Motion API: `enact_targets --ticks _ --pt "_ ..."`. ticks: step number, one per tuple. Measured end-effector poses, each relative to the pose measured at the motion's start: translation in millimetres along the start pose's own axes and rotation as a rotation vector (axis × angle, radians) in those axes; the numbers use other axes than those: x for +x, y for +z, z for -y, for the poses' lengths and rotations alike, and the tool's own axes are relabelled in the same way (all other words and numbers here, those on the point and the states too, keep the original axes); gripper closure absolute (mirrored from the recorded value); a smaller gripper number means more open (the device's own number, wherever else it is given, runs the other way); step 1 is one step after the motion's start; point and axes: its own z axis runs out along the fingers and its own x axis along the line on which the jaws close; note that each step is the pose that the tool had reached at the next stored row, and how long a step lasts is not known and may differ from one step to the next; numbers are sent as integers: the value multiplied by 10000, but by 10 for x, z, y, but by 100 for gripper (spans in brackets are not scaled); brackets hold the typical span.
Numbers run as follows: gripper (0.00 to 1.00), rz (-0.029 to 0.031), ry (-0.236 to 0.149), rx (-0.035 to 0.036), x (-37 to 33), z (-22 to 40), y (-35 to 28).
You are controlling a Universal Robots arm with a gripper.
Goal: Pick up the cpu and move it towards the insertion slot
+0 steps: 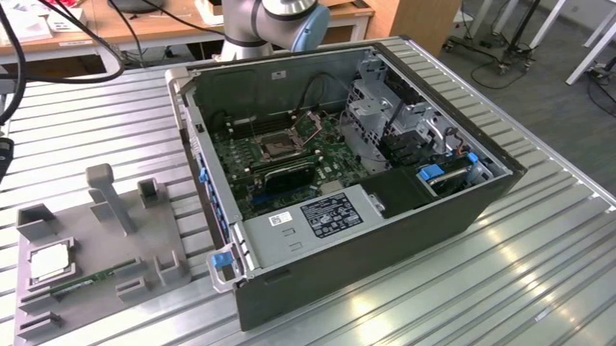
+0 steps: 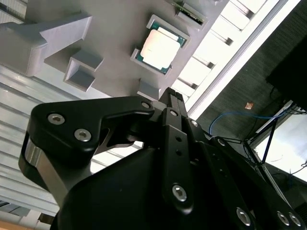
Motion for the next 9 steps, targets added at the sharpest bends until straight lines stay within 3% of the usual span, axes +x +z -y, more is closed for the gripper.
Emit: enact_targets --ticks 9 --pt "89 2 -1 -1 -1 1 13"
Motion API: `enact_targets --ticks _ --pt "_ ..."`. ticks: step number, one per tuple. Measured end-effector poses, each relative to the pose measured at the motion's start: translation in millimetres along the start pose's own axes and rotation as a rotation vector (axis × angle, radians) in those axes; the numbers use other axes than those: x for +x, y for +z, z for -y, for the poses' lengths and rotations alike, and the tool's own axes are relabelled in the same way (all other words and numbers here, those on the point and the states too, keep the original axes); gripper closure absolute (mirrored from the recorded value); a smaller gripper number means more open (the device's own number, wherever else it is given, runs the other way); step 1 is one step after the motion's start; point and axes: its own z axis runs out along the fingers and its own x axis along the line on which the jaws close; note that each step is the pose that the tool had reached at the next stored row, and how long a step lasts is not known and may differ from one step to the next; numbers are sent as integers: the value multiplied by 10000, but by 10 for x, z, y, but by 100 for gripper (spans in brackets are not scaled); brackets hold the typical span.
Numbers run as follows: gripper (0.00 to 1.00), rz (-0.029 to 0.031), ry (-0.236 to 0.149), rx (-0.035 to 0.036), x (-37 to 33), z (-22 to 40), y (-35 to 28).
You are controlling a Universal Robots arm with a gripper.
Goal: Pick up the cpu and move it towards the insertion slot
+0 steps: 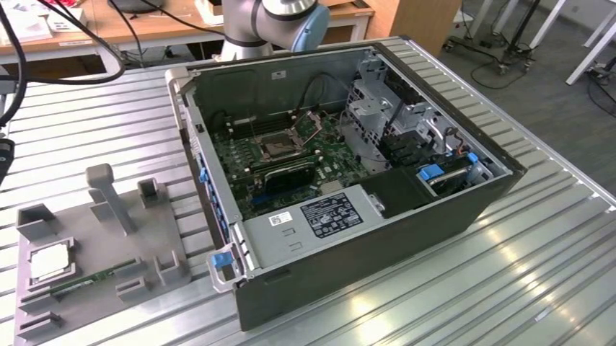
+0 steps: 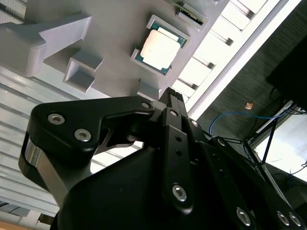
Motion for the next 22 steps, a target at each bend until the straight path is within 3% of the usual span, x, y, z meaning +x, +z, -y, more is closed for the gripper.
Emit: enact_targets --ticks 22 --pt "89 0 0 0 0 4 103"
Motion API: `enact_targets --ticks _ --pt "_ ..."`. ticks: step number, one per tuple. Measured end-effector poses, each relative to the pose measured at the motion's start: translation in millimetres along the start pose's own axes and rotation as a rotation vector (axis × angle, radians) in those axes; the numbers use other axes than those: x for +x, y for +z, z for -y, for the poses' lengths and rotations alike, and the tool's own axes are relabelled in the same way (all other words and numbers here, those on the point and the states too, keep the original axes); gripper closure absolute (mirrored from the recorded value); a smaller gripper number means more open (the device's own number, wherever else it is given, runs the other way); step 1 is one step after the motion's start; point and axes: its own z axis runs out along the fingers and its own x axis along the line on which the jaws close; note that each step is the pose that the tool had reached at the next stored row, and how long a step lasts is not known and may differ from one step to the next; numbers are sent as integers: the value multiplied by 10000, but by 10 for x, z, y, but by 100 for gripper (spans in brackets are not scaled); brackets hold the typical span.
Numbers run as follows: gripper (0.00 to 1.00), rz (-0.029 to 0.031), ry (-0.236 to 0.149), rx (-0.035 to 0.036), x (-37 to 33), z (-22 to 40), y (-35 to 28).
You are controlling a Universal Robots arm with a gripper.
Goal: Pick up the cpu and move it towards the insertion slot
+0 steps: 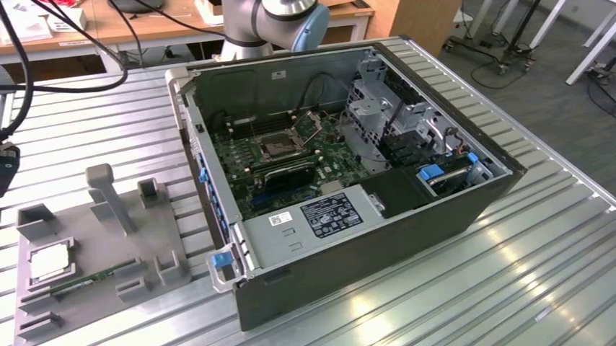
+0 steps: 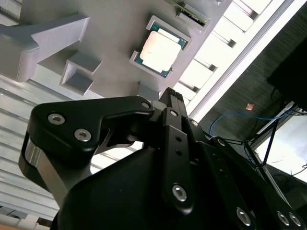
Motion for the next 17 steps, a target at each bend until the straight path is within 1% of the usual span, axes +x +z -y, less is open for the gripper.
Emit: enact_targets --ticks 5,9,17 --pt "89 0 0 0 0 0 10" --pt "89 1 0 0 0 1 32" --pt "89 0 0 0 -2 7 110"
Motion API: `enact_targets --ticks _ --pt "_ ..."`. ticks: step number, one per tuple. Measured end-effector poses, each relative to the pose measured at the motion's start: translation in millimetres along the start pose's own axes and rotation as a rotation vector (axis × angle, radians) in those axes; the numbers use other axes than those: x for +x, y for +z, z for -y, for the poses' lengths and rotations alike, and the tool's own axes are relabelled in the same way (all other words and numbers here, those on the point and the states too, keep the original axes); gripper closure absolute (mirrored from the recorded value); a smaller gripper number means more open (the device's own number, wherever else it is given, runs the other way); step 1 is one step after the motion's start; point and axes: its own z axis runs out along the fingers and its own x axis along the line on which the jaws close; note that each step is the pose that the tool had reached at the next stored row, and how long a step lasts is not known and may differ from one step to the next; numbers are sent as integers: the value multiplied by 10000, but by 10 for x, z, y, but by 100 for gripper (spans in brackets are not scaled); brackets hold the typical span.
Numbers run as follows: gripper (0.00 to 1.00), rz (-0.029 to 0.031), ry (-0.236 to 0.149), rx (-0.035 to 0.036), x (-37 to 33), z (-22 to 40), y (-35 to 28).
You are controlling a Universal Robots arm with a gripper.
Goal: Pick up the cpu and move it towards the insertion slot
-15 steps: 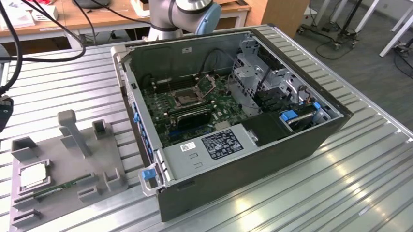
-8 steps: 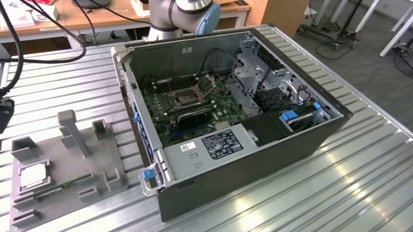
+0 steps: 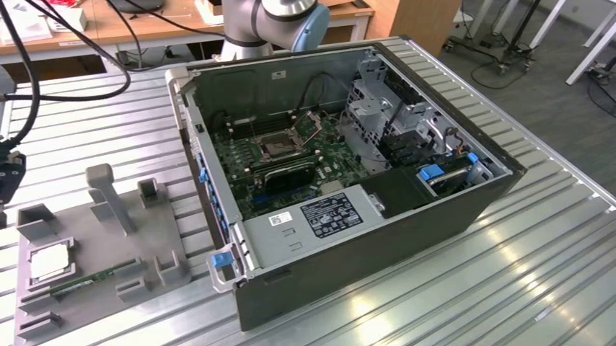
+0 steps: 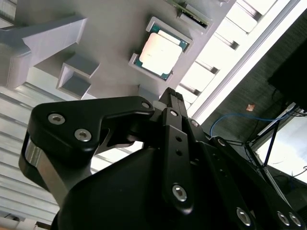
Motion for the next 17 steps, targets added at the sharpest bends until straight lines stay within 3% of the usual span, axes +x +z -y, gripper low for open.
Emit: enact_targets --ticks 5,17 --pt "89 -1 0 0 -4 2 39" --pt "89 0 0 0 -4 3 62"
